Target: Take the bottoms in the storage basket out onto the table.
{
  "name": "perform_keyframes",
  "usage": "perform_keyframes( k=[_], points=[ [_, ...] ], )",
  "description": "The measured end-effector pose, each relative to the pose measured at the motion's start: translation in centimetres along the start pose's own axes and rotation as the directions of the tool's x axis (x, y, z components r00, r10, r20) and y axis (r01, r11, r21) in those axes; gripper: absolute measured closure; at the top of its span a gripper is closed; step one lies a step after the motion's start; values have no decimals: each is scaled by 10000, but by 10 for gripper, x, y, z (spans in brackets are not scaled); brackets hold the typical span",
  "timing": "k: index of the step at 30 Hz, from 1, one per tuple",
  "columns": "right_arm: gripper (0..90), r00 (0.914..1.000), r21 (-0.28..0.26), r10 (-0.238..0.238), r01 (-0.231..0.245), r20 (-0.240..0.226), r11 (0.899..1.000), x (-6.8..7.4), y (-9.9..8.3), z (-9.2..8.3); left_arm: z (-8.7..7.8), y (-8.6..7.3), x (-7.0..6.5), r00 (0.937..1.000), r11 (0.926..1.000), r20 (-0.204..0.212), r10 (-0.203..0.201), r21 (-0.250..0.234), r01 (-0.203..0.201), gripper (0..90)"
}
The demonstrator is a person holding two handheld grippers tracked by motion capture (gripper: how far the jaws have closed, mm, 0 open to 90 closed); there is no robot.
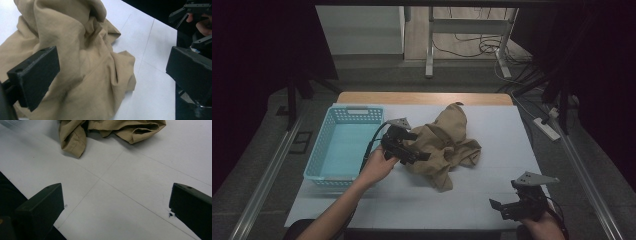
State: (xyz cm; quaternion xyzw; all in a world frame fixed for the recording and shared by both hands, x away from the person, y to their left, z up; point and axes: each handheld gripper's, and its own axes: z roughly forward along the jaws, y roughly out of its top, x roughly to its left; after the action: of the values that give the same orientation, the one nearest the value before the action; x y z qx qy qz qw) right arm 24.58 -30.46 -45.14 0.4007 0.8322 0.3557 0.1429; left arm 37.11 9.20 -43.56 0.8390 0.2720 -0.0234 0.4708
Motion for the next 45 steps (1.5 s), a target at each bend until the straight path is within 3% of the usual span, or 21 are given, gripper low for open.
perform_keyframes(
  k=[16,45],
  points=[
    [1,10000,4,50,-50,14,10000,0,0,0,-9,-10,-5,10000,10000,-72,-22,-37,21,0],
    [1,10000,66,12,-13,68,10000,1,1,1,-32,-30,-8,9983,9977,171,-554,-370,560,0]
  ],
)
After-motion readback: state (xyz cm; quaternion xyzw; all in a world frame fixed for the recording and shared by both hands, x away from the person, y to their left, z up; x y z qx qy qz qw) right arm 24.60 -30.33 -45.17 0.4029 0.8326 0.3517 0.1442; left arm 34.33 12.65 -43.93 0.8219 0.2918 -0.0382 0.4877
